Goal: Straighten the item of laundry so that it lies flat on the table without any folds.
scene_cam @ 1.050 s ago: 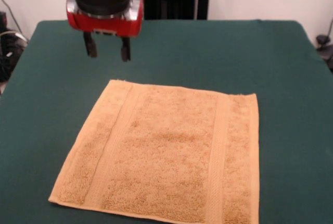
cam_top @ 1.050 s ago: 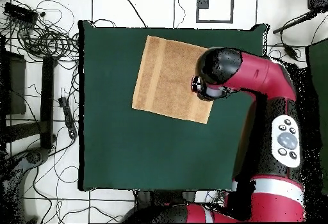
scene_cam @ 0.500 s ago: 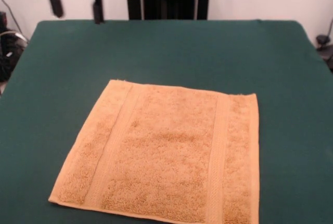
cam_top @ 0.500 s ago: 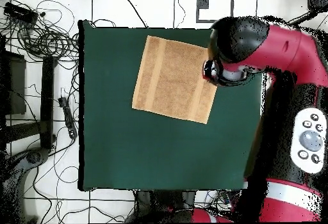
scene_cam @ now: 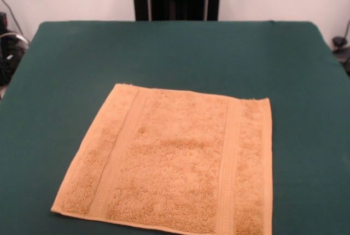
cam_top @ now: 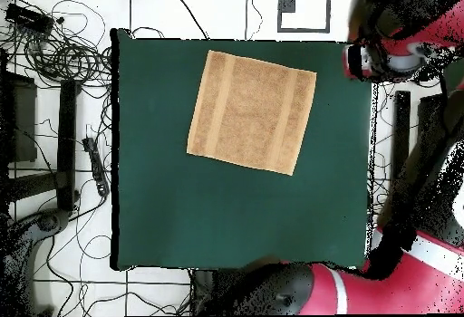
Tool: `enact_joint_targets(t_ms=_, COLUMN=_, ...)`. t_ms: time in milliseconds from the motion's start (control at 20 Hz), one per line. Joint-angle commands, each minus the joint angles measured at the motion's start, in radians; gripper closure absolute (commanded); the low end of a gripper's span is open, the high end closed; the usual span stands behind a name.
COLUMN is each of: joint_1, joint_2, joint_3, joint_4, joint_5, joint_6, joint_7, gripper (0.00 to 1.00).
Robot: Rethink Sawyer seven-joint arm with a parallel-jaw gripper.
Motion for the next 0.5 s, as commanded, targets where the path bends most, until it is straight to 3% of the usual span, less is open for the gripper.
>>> enact_joint_targets(t_ms=50, joint_1=-0.008, joint_2=0.065, joint_3=0.393, joint_4=-0.226, joint_5=-0.29, joint_6=0.152, joint_7=-0.459, gripper=0.0)
enact_joint_targets(t_ms=350, joint_1=-0.086, joint_2=0.027, joint_3=0.718, joint_4=-0.19, joint_5=-0.529, joint_6=0.134, joint_7=-0.418, gripper=0.0)
enact_joint_targets(t_ms=450, joint_1=-0.116, joint_2=0.023, joint_3=0.809, joint_4=-0.177, joint_5=-0.577, joint_6=0.101, joint_7=-0.355, gripper=0.0)
enact_joint_targets(t_ms=500, joint_1=-0.129, joint_2=0.023, joint_3=0.84, joint_4=-0.172, joint_5=-0.582, joint_6=0.057, joint_7=-0.241, gripper=0.0)
